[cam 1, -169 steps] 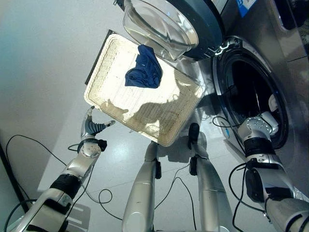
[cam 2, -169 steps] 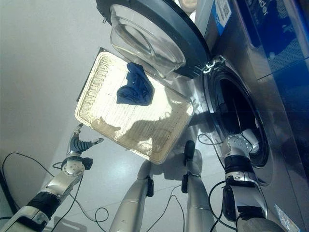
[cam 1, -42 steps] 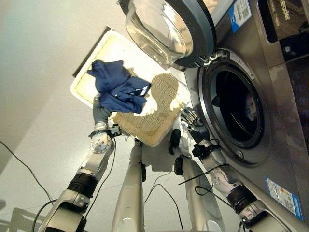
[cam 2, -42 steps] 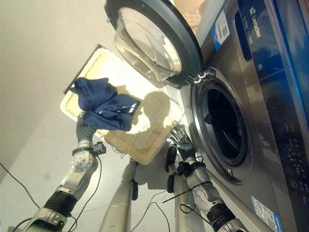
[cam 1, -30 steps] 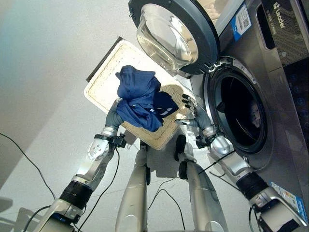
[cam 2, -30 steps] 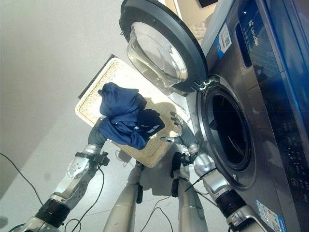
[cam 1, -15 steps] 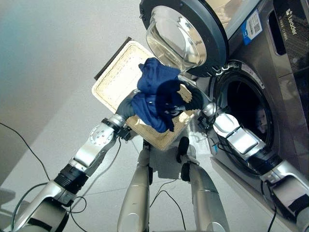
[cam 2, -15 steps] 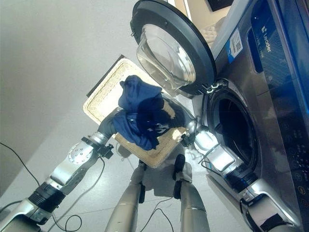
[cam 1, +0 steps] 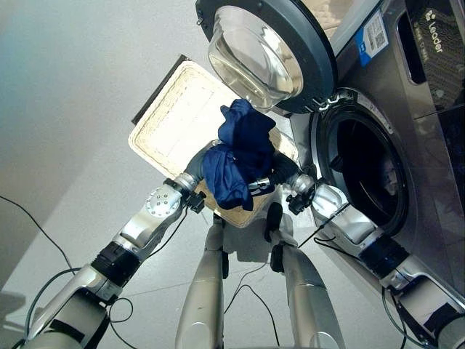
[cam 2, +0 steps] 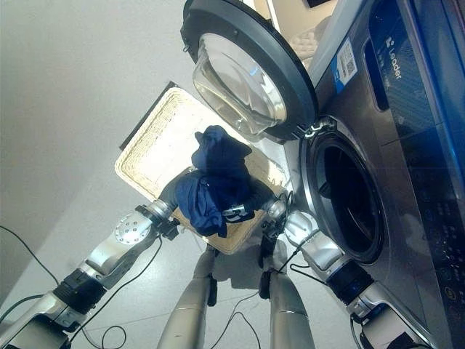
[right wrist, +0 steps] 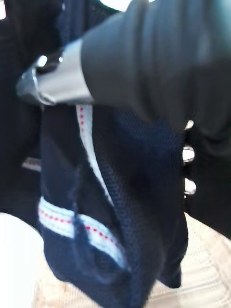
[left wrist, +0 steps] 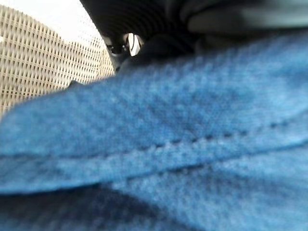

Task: Put the clothes into the washing machine.

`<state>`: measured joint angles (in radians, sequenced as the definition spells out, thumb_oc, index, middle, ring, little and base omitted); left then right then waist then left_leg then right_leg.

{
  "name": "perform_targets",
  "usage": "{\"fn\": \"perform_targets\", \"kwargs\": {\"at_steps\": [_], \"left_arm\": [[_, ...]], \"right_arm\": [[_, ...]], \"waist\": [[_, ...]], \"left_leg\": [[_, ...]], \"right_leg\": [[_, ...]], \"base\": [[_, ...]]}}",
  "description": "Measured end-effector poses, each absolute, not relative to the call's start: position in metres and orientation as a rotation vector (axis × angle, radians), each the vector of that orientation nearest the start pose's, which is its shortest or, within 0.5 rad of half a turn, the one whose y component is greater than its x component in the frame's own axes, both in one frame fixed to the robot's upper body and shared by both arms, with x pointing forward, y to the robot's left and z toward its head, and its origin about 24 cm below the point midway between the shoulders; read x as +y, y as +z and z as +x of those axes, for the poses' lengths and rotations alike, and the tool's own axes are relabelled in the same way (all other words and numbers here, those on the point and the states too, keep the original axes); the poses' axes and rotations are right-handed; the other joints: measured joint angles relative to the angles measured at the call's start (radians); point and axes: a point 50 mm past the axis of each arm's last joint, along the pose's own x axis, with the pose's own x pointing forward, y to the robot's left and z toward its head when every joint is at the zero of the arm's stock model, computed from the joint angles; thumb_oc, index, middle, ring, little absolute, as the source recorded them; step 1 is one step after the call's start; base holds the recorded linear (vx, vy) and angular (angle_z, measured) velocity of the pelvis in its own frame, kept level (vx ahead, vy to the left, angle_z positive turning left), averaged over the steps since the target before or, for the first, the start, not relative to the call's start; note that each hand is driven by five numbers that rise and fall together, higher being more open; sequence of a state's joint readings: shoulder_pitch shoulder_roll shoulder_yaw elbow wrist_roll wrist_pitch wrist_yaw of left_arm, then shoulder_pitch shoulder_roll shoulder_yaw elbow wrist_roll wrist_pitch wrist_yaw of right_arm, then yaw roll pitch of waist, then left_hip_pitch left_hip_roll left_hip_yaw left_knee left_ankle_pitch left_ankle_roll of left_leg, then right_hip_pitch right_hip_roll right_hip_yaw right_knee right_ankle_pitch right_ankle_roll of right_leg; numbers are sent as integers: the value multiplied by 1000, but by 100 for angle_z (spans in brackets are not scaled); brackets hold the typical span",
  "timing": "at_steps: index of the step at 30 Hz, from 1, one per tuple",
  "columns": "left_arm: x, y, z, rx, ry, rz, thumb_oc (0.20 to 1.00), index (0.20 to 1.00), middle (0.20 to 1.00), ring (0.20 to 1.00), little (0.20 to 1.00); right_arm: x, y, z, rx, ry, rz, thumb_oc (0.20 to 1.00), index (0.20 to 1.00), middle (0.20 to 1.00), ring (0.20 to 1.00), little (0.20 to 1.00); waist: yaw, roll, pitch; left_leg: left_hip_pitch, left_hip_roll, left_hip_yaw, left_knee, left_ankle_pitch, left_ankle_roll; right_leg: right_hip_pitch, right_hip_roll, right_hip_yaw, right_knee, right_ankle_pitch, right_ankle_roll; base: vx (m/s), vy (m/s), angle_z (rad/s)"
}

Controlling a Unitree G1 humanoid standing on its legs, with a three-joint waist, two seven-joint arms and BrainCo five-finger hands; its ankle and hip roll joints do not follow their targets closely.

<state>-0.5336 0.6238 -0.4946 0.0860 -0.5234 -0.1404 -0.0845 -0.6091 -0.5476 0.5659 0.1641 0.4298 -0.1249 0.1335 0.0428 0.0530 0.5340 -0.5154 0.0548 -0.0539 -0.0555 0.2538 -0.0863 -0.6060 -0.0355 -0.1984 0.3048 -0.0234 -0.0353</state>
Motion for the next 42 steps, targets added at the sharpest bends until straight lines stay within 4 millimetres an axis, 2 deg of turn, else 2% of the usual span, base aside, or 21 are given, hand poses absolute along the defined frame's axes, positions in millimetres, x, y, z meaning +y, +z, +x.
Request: {"fn": "perform_targets", "kwargs": {"at_steps": [4,5,9,10,11,12,13,15,16,17,18,23,29,31,34,36,38,42], "left_arm": [[130,149,315,-306,-565,215,200,200,200,200,200],[130,147,317,-301,-551,231,200,200,200,200,200],[129,145,317,-302,-542,239,200,200,200,200,200],[129,142,316,-290,-544,242,200,200,200,200,200],[129,140,316,-284,-546,245,200,200,200,200,200],[128,138,315,-276,-551,249,200,200,200,200,200],[129,130,314,-247,-561,267,200,200,200,200,200],[127,125,311,-234,-577,307,200,200,200,200,200],[127,124,311,-231,-581,313,313,313,313,313,313],[127,123,311,-228,-583,312,708,708,708,708,708],[127,123,311,-226,-580,315,1000,1000,1000,1000,1000],[128,122,314,-238,-543,384,1000,1000,1000,1000,1000],[133,125,317,-336,-360,557,1000,1000,1000,1000,1000],[141,128,321,-385,-241,646,1000,1000,1000,1000,1000],[165,126,329,-365,-22,776,1000,1000,1000,1000,1000],[176,124,332,-341,48,831,1000,1000,1000,1000,1000],[196,121,334,-271,166,864,1000,1000,1000,1000,1000],[220,111,334,-170,283,892,1000,1000,1000,1000,1000]], "right_arm": [[-100,141,322,-270,685,-269,1000,1000,1000,1000,1000],[-97,138,321,-229,714,-209,1000,1000,1000,1000,1000],[-96,135,321,-190,731,-150,1000,1000,1000,1000,1000],[-93,128,319,-141,756,-59,514,514,514,514,514],[-93,124,318,-120,764,-32,385,385,385,385,385],[-93,122,317,-102,774,-5,200,200,200,200,200],[-95,114,317,-36,792,59,200,200,200,200,200],[-99,108,319,5,784,78,200,200,200,200,200],[-100,107,320,14,780,80,200,200,200,200,200],[-102,106,320,27,776,84,200,200,200,200,200],[-103,105,321,32,776,81,200,200,200,200,200],[-103,101,320,54,778,75,200,200,200,200,200],[-101,91,321,107,775,107,200,200,200,200,200],[-101,83,320,145,770,111,200,200,200,200,200],[-104,73,319,198,747,139,200,200,200,200,200],[-108,69,319,216,721,165,200,200,200,200,200],[-119,60,320,253,643,239,200,200,200,200,200],[-136,47,323,296,503,375,200,200,200,200,200]], "waist": [[0,0,0],[-1,0,0],[-1,0,0],[-3,0,0],[-3,0,0],[-3,0,0],[-2,0,0],[-2,0,0],[-2,0,0],[-2,0,0],[-2,0,0],[-3,0,0],[-3,-1,0],[-3,-1,0],[-3,-1,0],[-3,-1,0],[-4,-1,0],[-4,-1,0]], "left_leg": [[0,1,1,1,0,0],[0,1,2,1,0,0],[0,1,4,1,0,1],[0,1,5,-1,0,0],[-1,1,5,-2,0,0],[-1,1,6,-2,-1,0],[-3,1,10,-4,-2,0],[-3,0,15,-7,-2,1],[-3,0,17,-8,-2,1],[-3,0,21,-12,-2,1],[-4,-1,23,-14,-2,1],[-4,0,26,-18,-2,2],[-5,2,26,-18,-2,2],[-5,3,26,-18,-2,1],[-7,4,29,-18,-3,0],[-9,5,29,-18,-4,0],[-17,6,37,-18,-4,0],[-21,5,49,-21,-4,0]], "right_leg": [[0,1,1,0,0,1],[0,1,1,-2,0,4],[0,1,4,-5,1,5],[0,2,5,-9,1,5],[0,2,5,-10,1,5],[0,2,5,-12,1,5],[-3,3,9,-16,3,7],[-3,3,14,-22,6,10],[-4,3,16,-24,6,11],[-6,3,19,-26,7,12],[-8,3,22,-27,8,13],[-11,4,24,-28,9,14],[-13,7,25,-28,9,14],[-14,8,25,-28,9,14],[-18,9,26,-28,9,14],[-21,10,27,-28,9,14],[-33,10,29,-26,9,14],[-44,9,40,-24,9,14]], "base": [[0,0,0],[0,0,0],[8,-3,-1],[0,0,0],[0,0,0],[17,-2,-3],[12,-1,-4],[16,-2,-6],[20,-2,-7],[7,0,-6],[8,0,-7],[2,-1,-1],[0,0,0],[17,-13,-1],[19,-11,-2],[0,0,0],[27,16,-4],[22,23,-5]]}}
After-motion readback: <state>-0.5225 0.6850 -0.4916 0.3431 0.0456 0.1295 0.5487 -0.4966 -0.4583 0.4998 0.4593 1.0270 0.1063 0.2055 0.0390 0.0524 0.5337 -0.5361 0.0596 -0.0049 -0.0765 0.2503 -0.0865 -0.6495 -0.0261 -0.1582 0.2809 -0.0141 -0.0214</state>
